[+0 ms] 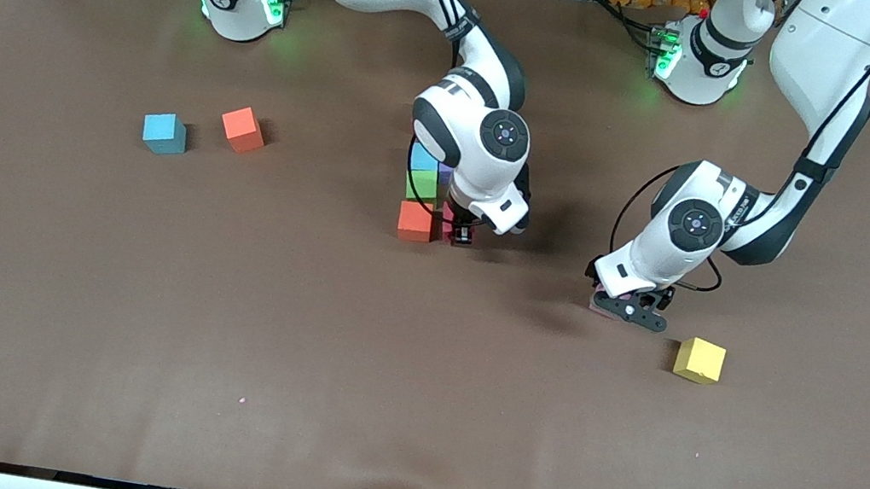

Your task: Form number 2 with 11 blocks

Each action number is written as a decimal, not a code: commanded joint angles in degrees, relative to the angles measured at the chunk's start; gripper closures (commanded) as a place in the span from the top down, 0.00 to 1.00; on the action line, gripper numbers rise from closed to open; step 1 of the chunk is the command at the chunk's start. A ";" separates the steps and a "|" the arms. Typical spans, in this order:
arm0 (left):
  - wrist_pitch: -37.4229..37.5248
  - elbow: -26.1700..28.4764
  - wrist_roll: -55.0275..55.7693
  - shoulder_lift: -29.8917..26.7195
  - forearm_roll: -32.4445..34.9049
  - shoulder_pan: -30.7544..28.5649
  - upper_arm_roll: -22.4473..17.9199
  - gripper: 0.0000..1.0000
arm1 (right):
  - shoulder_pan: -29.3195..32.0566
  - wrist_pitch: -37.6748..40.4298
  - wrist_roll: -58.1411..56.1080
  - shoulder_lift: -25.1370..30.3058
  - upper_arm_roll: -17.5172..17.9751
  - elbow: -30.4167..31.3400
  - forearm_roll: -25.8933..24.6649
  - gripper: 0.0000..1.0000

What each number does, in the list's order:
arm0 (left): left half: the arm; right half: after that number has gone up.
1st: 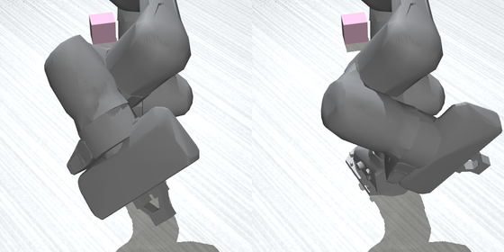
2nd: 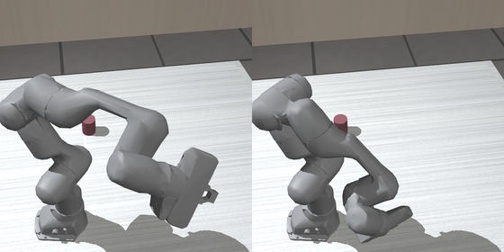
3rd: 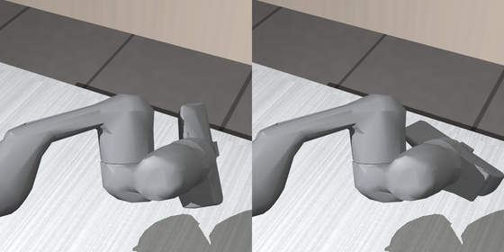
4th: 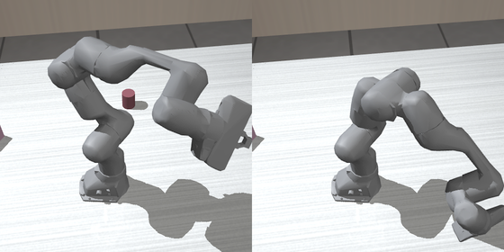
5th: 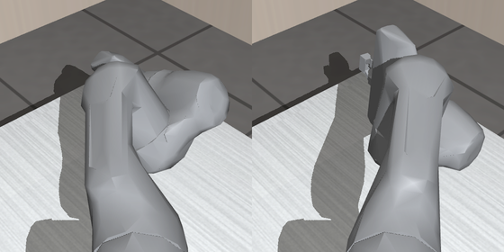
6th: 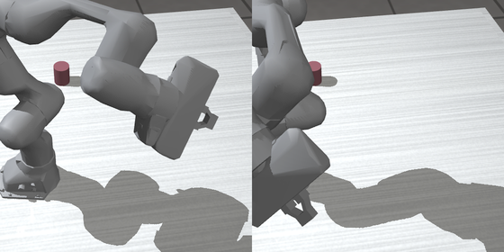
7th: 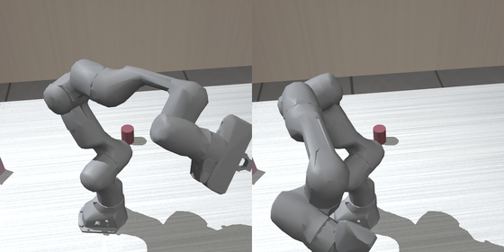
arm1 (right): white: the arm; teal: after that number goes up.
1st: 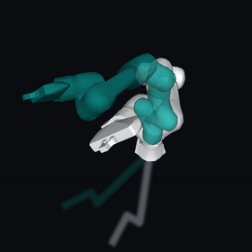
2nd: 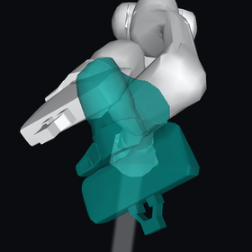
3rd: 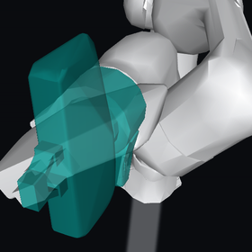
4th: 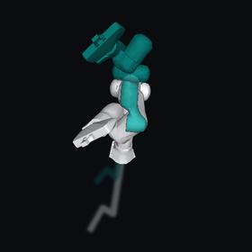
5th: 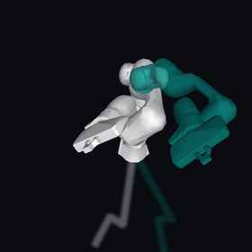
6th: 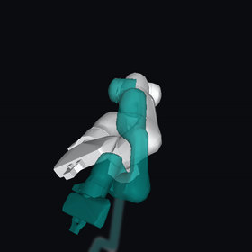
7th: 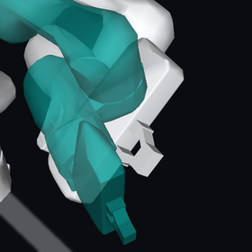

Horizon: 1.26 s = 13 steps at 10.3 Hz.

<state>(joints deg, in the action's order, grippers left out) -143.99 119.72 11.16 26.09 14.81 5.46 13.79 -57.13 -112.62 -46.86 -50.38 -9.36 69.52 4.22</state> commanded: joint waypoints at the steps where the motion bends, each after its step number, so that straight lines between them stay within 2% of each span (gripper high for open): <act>1: -0.77 -1.33 0.53 1.51 1.54 -0.01 -0.08 1.00 | -0.97 0.38 0.02 -1.65 -0.22 -1.15 0.70 0.19; 3: -0.77 -1.68 0.53 1.95 1.45 -0.01 -0.08 0.96 | -0.97 0.29 -0.16 -1.65 -0.22 -0.18 0.79 0.19; 6: -0.86 -2.03 0.53 2.30 1.45 -0.01 -0.08 0.72 | -0.88 -1.11 -0.25 -1.47 -0.22 1.57 0.70 0.19; 10: -1.38 -2.03 0.80 2.39 1.10 -0.01 -0.08 0.64 | -0.35 -2.25 0.01 -1.21 -0.30 3.42 0.97 0.19; 13: -1.38 -2.12 3.25 1.60 1.01 -0.01 0.27 0.63 | -0.26 -2.61 2.02 -0.86 -0.30 4.04 1.58 0.19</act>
<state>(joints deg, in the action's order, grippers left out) -144.98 118.04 12.08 28.04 14.86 5.46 13.80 -57.58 -114.69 -46.22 -51.83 -9.72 72.56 4.77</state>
